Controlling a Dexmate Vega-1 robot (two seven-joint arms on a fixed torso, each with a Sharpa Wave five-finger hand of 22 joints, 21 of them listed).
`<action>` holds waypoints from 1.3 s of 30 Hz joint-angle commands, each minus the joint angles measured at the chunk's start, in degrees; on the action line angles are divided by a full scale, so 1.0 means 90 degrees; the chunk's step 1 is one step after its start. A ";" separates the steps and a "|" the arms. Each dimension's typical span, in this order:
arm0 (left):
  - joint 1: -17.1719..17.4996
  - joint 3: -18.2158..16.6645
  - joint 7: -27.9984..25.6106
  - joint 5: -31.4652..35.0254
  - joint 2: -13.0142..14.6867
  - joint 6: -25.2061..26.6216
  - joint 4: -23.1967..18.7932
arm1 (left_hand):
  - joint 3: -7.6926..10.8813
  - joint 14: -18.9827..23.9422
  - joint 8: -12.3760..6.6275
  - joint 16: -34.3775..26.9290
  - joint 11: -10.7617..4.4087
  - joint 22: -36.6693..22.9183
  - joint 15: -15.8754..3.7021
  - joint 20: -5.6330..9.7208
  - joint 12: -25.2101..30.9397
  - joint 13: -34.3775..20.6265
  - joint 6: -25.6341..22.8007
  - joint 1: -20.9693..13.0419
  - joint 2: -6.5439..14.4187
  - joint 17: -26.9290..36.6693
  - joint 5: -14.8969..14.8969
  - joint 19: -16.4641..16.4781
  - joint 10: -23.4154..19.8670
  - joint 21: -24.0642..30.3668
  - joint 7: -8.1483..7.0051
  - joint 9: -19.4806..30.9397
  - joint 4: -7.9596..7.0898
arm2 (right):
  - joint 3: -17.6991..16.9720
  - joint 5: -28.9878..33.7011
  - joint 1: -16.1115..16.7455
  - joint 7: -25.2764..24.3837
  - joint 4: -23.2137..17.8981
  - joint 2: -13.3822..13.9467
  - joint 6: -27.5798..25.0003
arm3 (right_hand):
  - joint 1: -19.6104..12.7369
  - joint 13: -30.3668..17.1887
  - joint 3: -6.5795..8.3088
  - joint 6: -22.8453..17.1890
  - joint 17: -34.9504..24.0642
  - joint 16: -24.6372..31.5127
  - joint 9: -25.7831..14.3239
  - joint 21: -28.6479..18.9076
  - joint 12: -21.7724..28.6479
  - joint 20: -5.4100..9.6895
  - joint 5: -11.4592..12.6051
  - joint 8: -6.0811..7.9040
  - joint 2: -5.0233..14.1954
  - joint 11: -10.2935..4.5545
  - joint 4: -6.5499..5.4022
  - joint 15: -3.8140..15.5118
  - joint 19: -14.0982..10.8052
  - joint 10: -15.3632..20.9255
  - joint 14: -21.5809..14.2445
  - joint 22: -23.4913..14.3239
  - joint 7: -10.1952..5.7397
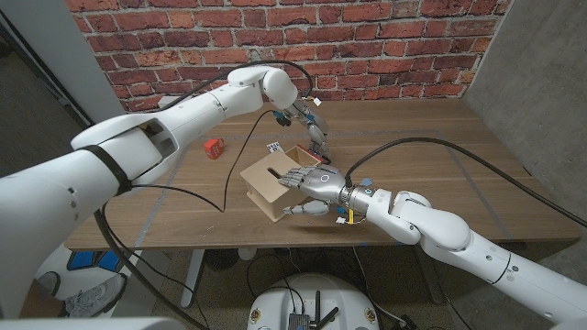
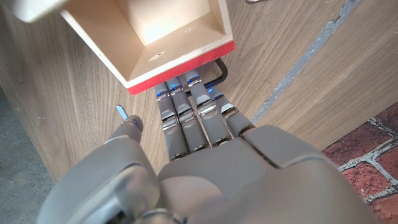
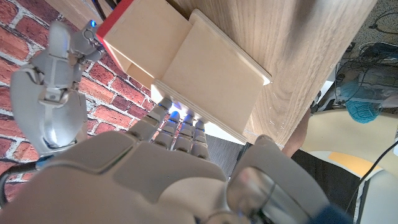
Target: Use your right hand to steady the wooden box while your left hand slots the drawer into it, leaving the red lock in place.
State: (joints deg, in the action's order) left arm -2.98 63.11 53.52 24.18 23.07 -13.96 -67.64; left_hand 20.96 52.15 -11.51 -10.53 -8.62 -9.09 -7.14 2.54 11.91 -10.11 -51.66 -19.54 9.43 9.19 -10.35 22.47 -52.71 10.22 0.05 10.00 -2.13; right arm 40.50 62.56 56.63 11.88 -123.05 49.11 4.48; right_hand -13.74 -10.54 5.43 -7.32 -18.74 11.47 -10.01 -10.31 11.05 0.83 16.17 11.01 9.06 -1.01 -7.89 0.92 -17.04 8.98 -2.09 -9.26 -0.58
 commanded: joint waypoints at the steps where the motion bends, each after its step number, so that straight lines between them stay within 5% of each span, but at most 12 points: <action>1: -0.0003 0.0002 0.0069 -0.0006 0.0088 0.0009 -0.0188 | 0.0085 0.0126 -0.0055 -0.0046 0.0000 -0.0012 -0.0506 0.0869 0.0042 -0.0014 -0.0087 0.0061 -0.0007 0.0022 -0.0008 0.0069 -0.0097 0.0027 -0.0002 0.0014 -0.0008 | 0.0024 0.0033 -0.0046 0.0067 0.0025 -0.0042 -0.0018 | -0.0036 -0.0034 -0.0004 -0.0055 -0.0016 0.0047 -0.0036 -0.0044 0.0030 0.0014 0.0042 0.0040 0.0059 0.0007 -0.0041 -0.0004 -0.0049 0.0052 -0.0075 -0.0030 -0.0010; 39: 0.0087 -0.0100 0.0328 0.0043 0.0287 0.0205 -0.0701 | 0.0317 0.0294 0.0006 0.0014 -0.0013 -0.0014 -0.0547 0.0930 -0.0047 -0.0017 -0.0234 0.0204 -0.0051 0.0017 -0.0001 0.0207 -0.0228 0.0021 -0.0023 0.0020 0.0042 | 0.0110 0.0217 -0.0174 0.0404 -0.0025 -0.0072 -0.0010 | -0.0036 -0.0034 -0.0004 -0.0055 -0.0016 0.0047 -0.0036 -0.0044 0.0030 0.0014 0.0042 0.0040 0.0059 0.0007 -0.0041 -0.0004 -0.0049 0.0052 -0.0075 -0.0030 -0.0010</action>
State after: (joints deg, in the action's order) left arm -2.67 62.51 55.90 24.45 25.09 -12.88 -72.56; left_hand 23.33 54.16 -11.53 -10.53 -8.80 -9.09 -7.78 2.46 11.62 -10.12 -53.40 -18.10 8.89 9.28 -10.35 23.99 -54.35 10.22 0.10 10.15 -1.82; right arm 41.29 63.95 55.17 14.44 -122.96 48.42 4.28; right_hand -13.74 -10.51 5.43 -7.23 -18.74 11.47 -10.02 -10.29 11.02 0.83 16.17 11.04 9.06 -1.01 -7.89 0.92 -16.85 8.97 -2.09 -9.25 -0.69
